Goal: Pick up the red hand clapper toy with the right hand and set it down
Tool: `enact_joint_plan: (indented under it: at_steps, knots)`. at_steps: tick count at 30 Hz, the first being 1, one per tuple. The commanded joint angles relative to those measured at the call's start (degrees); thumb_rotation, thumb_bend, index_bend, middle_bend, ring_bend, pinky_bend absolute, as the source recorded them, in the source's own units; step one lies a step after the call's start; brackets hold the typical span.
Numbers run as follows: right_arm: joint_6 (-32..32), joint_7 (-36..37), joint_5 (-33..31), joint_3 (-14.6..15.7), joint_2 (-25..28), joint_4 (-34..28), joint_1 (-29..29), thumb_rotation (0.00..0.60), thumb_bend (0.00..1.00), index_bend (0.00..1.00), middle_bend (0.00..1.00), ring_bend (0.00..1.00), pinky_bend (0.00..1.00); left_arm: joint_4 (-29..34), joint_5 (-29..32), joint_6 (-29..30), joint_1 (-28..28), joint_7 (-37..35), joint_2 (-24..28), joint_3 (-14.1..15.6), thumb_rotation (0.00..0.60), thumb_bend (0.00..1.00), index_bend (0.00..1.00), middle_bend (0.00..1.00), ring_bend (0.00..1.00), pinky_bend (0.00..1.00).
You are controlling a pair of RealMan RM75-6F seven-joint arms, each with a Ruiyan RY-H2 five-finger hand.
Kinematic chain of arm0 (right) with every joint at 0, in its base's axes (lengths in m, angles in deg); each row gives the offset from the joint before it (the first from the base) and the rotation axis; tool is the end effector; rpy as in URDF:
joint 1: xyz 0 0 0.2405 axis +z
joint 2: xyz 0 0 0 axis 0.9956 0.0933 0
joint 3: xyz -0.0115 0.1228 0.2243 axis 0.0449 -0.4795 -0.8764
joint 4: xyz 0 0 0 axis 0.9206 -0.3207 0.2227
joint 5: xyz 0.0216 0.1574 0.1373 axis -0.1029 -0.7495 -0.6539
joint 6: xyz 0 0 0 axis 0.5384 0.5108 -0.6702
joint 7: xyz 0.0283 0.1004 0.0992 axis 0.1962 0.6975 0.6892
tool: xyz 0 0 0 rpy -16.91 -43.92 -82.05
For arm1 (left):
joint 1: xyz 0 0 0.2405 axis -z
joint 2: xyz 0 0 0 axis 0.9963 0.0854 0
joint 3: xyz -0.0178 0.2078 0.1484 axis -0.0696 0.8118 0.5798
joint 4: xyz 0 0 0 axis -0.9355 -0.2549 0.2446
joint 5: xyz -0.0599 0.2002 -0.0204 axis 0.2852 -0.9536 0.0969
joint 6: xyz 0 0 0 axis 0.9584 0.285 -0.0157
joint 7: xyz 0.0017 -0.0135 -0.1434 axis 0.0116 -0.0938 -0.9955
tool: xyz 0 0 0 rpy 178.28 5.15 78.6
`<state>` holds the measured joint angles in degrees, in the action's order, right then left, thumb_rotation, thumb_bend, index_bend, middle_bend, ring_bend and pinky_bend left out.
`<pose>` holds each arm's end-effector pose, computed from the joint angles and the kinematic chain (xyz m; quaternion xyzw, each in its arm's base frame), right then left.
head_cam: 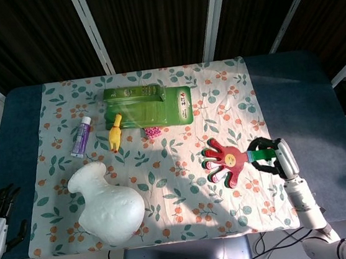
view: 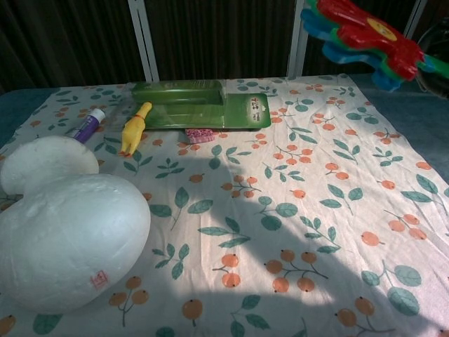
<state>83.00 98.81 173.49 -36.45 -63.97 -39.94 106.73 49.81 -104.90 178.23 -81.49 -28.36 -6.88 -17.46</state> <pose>-0.2491 -0.2861 0.0574 0.4821 -0.4578 0.6954 0.2729 -0.3062 0.1635 0.1693 -0.6242 -0.3590 -0.3904 0.5737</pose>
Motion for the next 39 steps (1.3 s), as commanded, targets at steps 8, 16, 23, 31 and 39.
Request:
enact_joint_plan:
  at_steps: [8,16,23,31,39]
  knots:
    - [-28.1,-27.4,-12.3,4.4,7.5,-10.3,1.9,0.6,0.55,0.82,0.8,0.96,1.0,0.0,0.2,-0.1,0.0,0.0,0.0,-0.1,0.6,0.46,0.03,0.0,0.0,0.09]
    - [-12.6,-17.5,-6.8,1.4,5.4,-10.2,-1.1,0.6,0.55,0.82,0.8,0.96,1.0,0.0,0.4,-0.2,0.1,0.2,0.0,-0.1,0.6,0.46,0.03,0.0,0.0,0.09]
    - [2.7,-4.6,-5.7,-3.2,-1.4,-3.3,-4.2,0.6,0.55,0.82,0.8,0.96,1.0,0.1,0.3,-0.2,0.0,0.1,0.0,-0.1,0.6,0.46,0.03,0.0,0.0,0.09]
    - [-3.1,-7.4,-7.2,-1.8,-1.9,-0.1,-2.9,0.6,0.55,0.82,0.8,0.96,1.0,0.0,0.3,-0.3,0.1,0.1,0.0,-0.1,0.6,0.46,0.03,0.0,0.0,0.09]
    - [-18.1,-24.7,-12.7,0.6,0.4,-1.5,-0.4,0.6,0.55,0.83,0.8,0.96,1.0,0.0,0.5,-0.5,0.2,-0.1,0.1,-0.2,0.6,0.46,0.03,0.0,0.0,0.09]
